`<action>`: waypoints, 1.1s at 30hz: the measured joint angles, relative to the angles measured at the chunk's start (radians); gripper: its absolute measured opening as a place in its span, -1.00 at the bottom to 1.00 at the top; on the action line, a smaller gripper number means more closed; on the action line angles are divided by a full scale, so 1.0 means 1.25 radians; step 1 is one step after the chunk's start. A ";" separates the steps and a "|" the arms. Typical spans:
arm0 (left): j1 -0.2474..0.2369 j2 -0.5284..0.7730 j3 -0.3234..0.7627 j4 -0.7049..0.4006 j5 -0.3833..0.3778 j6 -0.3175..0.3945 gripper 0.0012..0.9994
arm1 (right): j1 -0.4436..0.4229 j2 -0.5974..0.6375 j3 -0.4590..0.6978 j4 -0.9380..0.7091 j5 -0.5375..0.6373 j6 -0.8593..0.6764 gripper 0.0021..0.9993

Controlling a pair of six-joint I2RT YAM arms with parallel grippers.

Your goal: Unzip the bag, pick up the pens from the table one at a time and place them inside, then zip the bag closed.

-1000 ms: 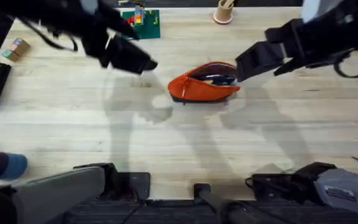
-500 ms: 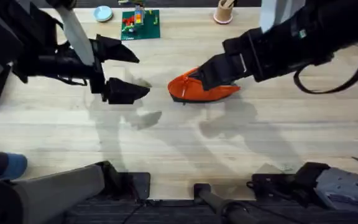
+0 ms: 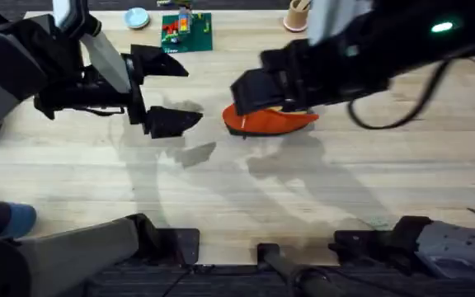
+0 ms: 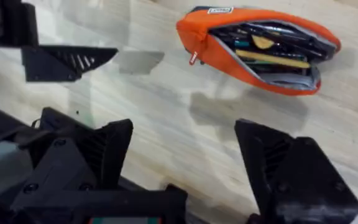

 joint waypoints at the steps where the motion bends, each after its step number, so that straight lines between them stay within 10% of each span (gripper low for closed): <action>1: 0.000 0.000 0.000 -0.003 0.000 0.000 0.99 | 0.012 0.013 0.000 0.008 0.014 0.012 0.99; 33: 0.000 0.000 0.000 -0.005 -0.026 0.001 0.99 | 0.041 0.276 0.000 0.049 0.101 0.313 0.99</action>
